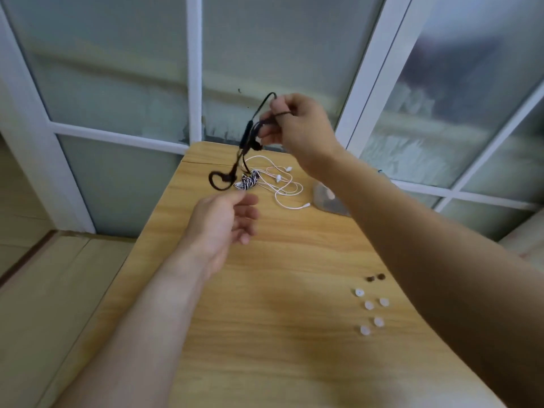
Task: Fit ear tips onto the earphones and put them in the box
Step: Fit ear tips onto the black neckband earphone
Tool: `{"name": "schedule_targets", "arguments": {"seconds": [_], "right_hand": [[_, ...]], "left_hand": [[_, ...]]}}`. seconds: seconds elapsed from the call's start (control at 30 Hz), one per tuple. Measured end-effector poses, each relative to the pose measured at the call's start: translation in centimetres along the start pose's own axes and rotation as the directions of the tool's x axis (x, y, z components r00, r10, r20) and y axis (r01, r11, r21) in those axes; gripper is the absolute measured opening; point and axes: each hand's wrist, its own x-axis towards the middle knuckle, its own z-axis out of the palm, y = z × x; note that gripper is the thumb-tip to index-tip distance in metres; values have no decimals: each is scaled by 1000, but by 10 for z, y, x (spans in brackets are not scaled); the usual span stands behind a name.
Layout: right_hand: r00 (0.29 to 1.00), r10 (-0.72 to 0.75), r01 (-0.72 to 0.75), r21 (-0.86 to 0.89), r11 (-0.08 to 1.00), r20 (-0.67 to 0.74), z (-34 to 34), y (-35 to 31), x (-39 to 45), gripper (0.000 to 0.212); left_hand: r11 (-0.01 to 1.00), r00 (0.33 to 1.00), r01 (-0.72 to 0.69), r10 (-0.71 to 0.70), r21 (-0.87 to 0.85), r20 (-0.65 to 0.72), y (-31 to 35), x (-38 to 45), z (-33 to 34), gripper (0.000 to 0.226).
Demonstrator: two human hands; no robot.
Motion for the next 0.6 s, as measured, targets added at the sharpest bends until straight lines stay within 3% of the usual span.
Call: {"name": "schedule_targets", "arguments": {"seconds": [0.13, 0.23, 0.37, 0.47, 0.53, 0.6], "right_hand": [[997, -14, 14, 0, 1000, 81, -24, -13, -60, 13], [983, -20, 58, -205, 977, 181, -39, -3, -109, 10], [943, 27, 60, -251, 966, 331, -50, 17, -167, 12], [908, 59, 135, -424, 895, 414, -62, 30, -198, 8], [909, 78, 141, -478, 867, 409, -74, 30, -208, 20], [950, 63, 70, -405, 912, 305, -85, 28, -210, 32]], "left_hand": [[867, 916, 249, -67, -432, 395, 6, -23, 15, 39], [786, 899, 310, -60, -535, 433, -2, -30, 19, 44], [859, 939, 287, -165, -423, 302, -16, -34, 21, 34], [886, 946, 283, -196, -366, 257, -24, -38, 21, 26], [943, 959, 228, -175, -241, 222, -29, -41, 22, 21], [977, 964, 186, -161, -105, 211, -33, -44, 24, 19]]}}
